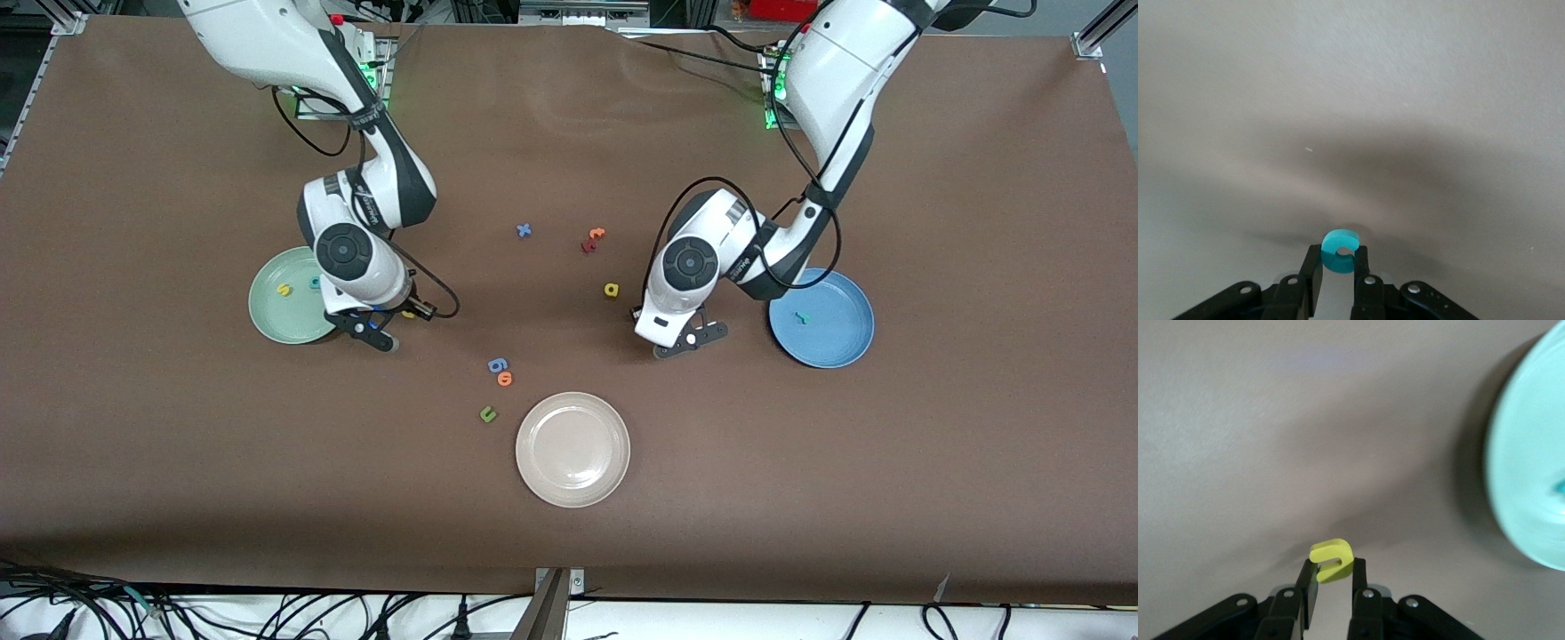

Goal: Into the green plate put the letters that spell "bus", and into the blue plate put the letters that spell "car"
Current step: 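Place the c on the blue plate while the right gripper places the u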

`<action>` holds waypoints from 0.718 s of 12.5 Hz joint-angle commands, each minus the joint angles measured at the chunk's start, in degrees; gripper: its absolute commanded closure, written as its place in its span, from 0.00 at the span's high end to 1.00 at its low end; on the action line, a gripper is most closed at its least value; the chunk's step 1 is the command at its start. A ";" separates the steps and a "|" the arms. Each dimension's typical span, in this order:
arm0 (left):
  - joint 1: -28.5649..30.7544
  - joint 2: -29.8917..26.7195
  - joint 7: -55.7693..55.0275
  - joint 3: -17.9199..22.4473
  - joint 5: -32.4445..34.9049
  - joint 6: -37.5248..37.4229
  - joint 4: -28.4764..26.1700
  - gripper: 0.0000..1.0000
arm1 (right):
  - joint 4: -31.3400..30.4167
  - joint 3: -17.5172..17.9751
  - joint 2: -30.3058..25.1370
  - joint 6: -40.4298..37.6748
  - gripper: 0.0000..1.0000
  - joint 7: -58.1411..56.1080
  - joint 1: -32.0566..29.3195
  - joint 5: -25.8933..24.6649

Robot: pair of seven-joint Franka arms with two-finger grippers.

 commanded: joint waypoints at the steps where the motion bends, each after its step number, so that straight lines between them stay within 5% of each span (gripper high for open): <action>1: 3.02 -0.72 8.77 -0.23 -0.88 -7.43 2.59 0.21 | -0.35 -2.50 -4.61 -9.31 0.00 -3.55 0.00 -0.25; 5: 8.46 -3.79 19.59 -0.23 -0.88 -10.87 0.84 0.21 | -2.19 -10.57 -9.54 -18.83 0.00 -16.18 0.00 -0.25; 9: 15.31 -9.58 30.22 -0.49 -0.70 -10.08 -5.57 0.21 | -8.68 -19.19 -10.16 -13.51 0.00 -32.09 -0.08 0.28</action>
